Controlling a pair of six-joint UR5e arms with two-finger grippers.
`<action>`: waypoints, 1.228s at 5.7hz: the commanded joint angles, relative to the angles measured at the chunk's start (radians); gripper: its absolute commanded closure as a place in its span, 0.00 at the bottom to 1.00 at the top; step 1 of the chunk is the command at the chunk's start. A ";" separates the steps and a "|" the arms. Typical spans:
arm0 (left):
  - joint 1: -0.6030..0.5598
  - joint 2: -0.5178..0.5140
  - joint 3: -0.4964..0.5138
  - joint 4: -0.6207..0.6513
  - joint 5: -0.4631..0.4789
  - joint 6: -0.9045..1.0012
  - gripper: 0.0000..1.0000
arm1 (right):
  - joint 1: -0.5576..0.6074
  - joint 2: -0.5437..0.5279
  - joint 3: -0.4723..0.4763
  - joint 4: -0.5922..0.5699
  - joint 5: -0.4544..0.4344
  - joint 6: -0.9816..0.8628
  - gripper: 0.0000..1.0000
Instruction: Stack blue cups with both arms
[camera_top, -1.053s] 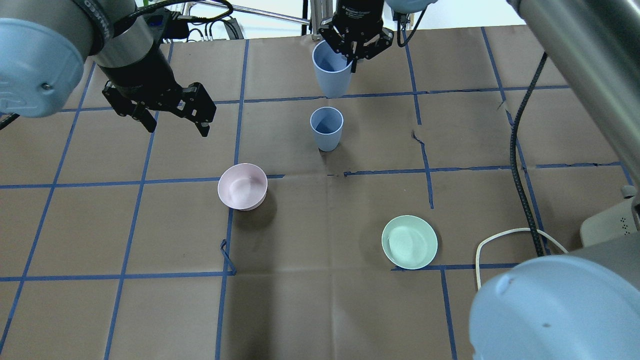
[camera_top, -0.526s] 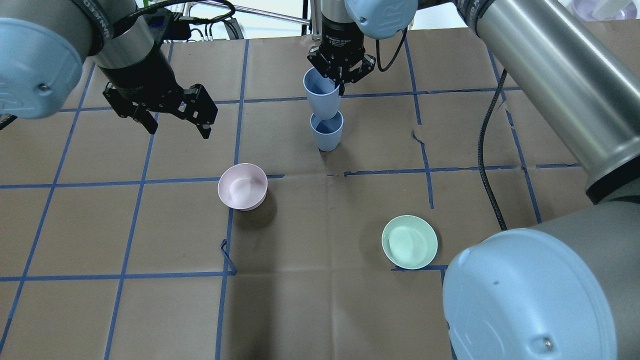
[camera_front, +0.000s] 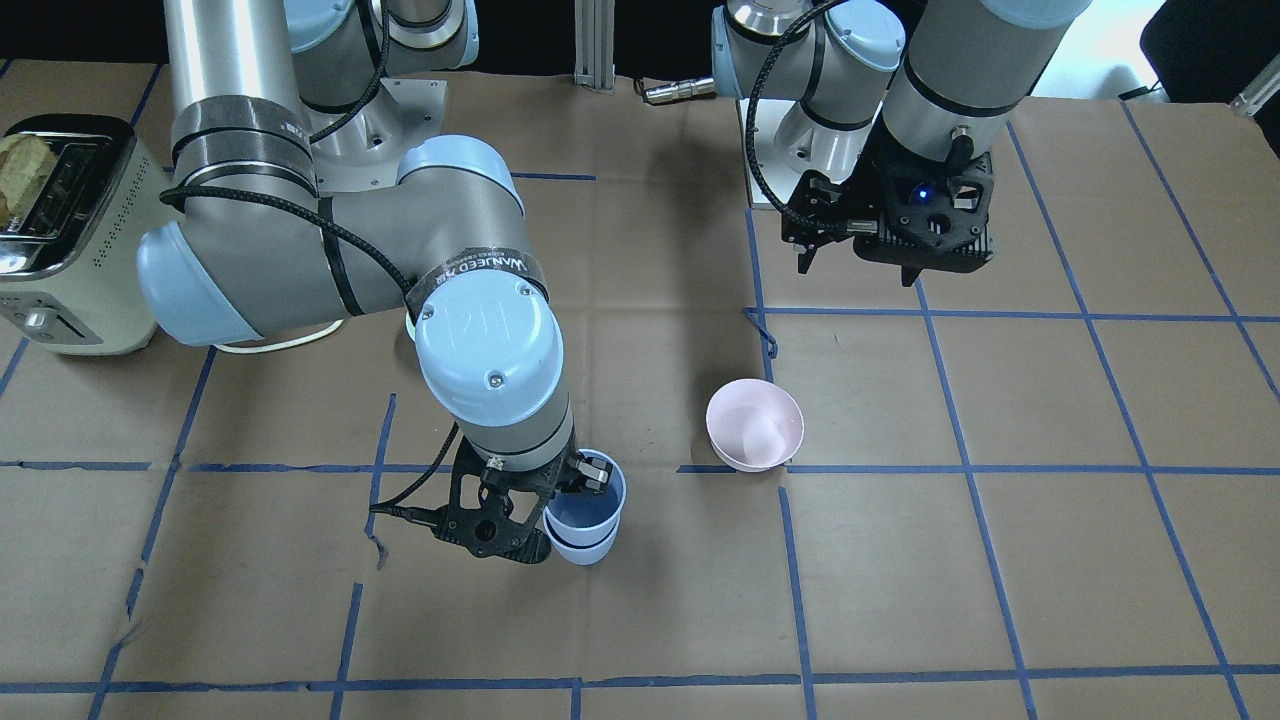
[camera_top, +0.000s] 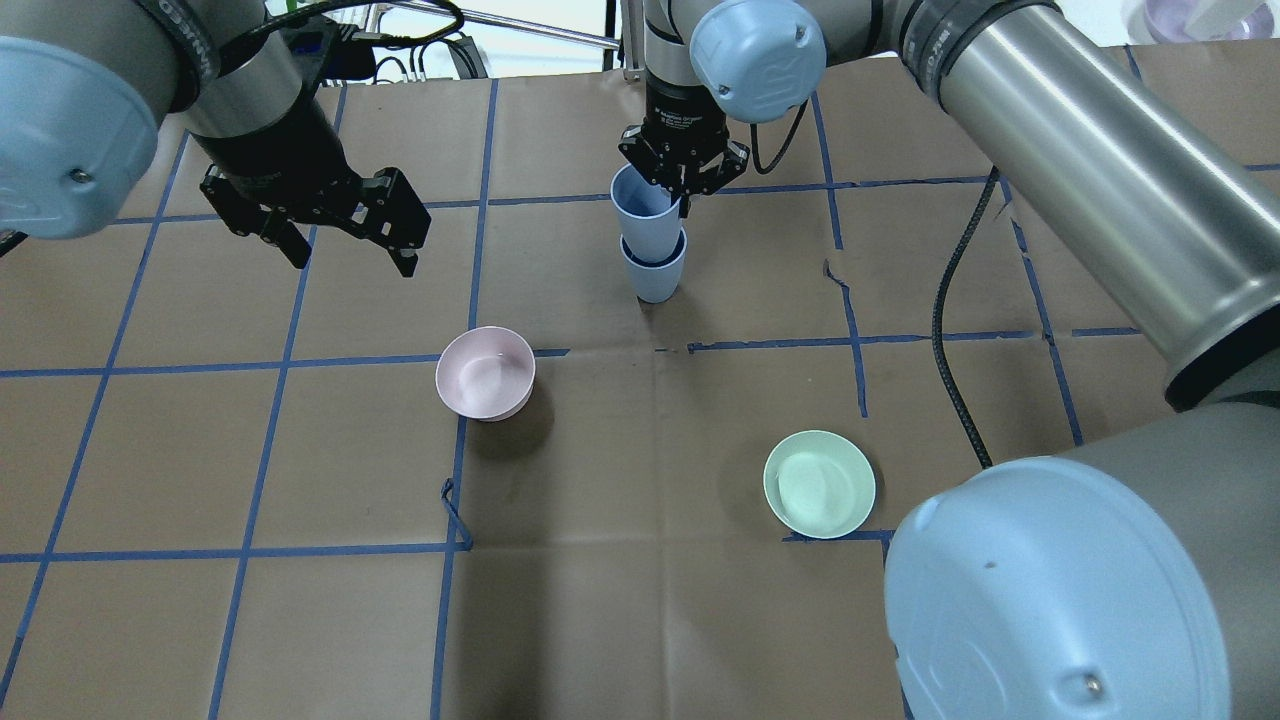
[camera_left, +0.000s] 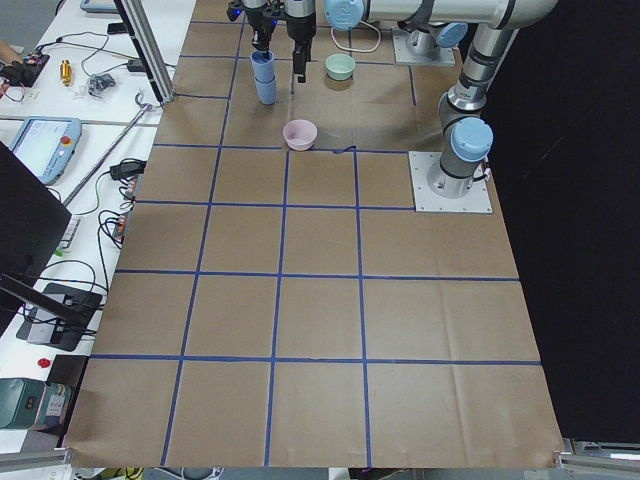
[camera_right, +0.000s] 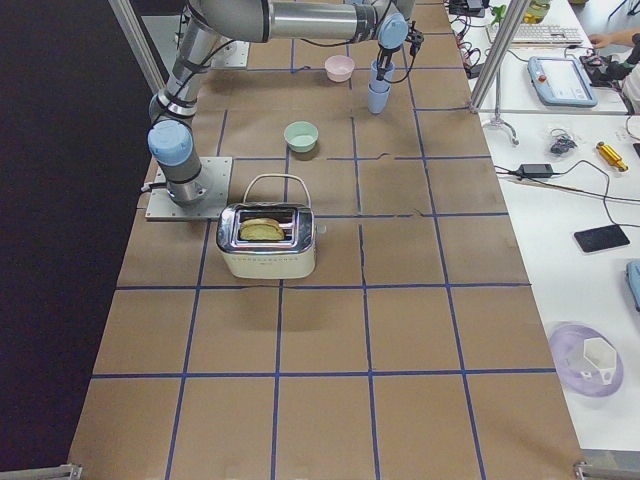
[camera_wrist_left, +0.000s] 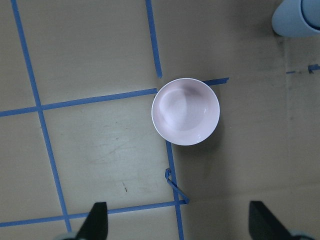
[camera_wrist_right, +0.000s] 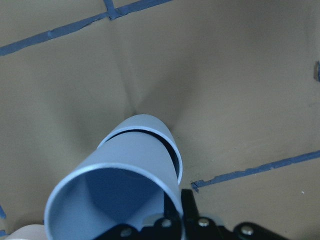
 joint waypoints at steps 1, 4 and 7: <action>0.002 0.017 -0.012 -0.004 0.002 0.000 0.01 | 0.000 0.007 0.022 -0.079 -0.001 -0.003 0.29; 0.005 -0.015 -0.010 0.002 -0.001 0.003 0.01 | -0.066 -0.107 -0.030 0.069 0.041 -0.039 0.00; 0.005 -0.087 0.013 0.054 0.006 -0.005 0.01 | -0.257 -0.376 0.156 0.268 -0.009 -0.419 0.00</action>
